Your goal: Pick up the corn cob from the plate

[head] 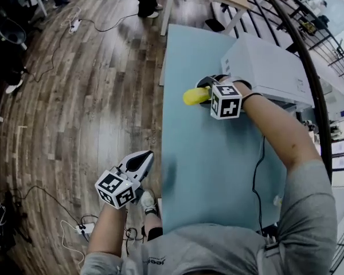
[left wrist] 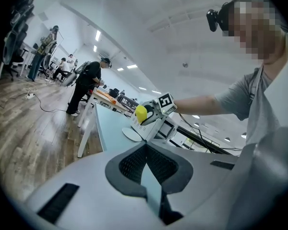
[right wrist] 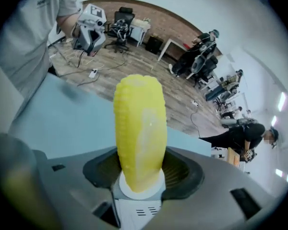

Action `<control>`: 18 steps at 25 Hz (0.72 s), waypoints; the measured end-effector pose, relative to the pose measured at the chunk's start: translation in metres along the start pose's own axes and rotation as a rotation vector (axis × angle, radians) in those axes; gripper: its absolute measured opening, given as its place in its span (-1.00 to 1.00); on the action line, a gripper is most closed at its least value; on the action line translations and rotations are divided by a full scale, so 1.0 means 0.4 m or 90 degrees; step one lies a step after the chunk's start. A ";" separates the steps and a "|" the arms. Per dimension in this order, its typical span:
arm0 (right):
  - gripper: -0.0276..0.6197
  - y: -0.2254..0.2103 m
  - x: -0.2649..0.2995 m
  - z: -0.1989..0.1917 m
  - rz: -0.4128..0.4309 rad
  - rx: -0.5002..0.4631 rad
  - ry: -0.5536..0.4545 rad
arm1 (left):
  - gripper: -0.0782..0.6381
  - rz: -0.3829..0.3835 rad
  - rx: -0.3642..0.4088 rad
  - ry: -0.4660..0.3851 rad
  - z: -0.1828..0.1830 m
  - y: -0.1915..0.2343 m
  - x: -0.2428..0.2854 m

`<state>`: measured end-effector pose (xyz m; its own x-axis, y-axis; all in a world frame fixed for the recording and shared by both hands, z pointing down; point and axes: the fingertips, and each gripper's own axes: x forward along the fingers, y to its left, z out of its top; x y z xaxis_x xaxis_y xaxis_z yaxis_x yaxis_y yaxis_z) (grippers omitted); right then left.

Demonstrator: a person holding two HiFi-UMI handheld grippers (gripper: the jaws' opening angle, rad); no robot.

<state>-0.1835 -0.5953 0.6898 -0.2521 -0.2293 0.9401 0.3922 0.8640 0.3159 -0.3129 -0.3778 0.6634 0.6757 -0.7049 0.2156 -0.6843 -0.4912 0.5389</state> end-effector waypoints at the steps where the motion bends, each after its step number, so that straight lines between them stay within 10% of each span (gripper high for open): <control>1: -0.15 -0.012 -0.027 0.021 -0.014 0.033 -0.014 | -0.73 -0.003 0.003 -0.006 0.019 0.002 -0.018; 18: -0.15 0.117 -0.641 0.149 -0.166 0.352 -0.213 | -0.73 -0.039 0.114 -0.050 0.294 -0.334 -0.241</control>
<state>-0.1533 -0.4691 0.4559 -0.5706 -0.3869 0.7243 -0.2037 0.9212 0.3316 -0.3188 -0.3045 0.4749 0.6992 -0.7050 0.1186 -0.6850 -0.6131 0.3936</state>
